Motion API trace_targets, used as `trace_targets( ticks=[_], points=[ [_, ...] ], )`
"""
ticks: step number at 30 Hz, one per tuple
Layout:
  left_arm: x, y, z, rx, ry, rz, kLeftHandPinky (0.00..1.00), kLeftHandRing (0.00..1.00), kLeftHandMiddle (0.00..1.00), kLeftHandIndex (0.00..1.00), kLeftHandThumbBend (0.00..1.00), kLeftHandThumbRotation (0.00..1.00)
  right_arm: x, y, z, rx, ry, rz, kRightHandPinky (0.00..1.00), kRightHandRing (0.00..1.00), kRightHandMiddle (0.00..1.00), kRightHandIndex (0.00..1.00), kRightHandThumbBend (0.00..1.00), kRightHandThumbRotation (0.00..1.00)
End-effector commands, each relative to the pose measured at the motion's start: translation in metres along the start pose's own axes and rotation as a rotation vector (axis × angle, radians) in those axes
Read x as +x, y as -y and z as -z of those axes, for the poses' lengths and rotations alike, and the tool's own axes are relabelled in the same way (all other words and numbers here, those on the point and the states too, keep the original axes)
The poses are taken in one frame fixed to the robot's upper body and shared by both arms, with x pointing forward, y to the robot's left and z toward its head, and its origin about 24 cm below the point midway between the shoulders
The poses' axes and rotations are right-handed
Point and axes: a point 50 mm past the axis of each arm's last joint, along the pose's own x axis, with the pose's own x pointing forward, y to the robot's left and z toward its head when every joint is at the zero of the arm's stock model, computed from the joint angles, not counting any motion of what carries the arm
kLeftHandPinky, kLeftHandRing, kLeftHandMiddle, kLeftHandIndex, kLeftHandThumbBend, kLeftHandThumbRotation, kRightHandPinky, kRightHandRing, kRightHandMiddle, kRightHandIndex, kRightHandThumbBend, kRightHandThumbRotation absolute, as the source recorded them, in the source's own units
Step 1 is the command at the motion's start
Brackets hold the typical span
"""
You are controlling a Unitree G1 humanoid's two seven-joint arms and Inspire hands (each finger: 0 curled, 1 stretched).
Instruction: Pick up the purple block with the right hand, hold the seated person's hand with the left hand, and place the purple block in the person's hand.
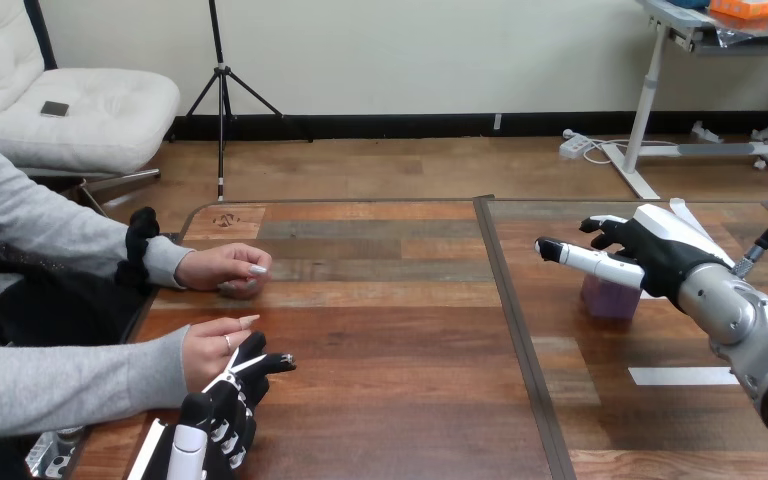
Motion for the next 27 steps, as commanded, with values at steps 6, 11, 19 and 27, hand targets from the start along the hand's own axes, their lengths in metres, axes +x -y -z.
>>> trace_targets(
  ticks=[6, 11, 19, 27],
  points=[
    [0.01, 0.008, -0.009, -0.016, 0.081, -0.003, 1.0, 1.0, 0.98, 0.7, 0.73, 1.0, -0.003, -0.024, 0.008, 0.0, -0.027, -0.141, 0.73, 0.84, 0.9, 0.94, 0.9, 1.0],
    [0.01, 0.008, -0.009, -0.01, 0.082, 0.001, 1.0, 1.0, 0.98, 0.7, 0.73, 1.0, -0.003, -0.019, 0.005, -0.03, -0.016, -0.16, 0.72, 0.83, 0.89, 0.93, 0.91, 1.0],
    [0.01, 0.008, -0.009, -0.008, 0.085, 0.006, 1.0, 1.0, 0.98, 0.7, 0.72, 1.0, -0.005, -0.012, 0.003, -0.066, 0.024, -0.182, 0.68, 0.8, 0.87, 0.9, 0.92, 1.0],
    [0.01, 0.009, -0.009, -0.006, 0.083, -0.003, 1.0, 1.0, 0.98, 0.7, 0.71, 1.0, -0.009, -0.004, 0.001, -0.111, 0.036, -0.213, 0.67, 0.79, 0.85, 0.88, 0.93, 1.0]
  ],
)
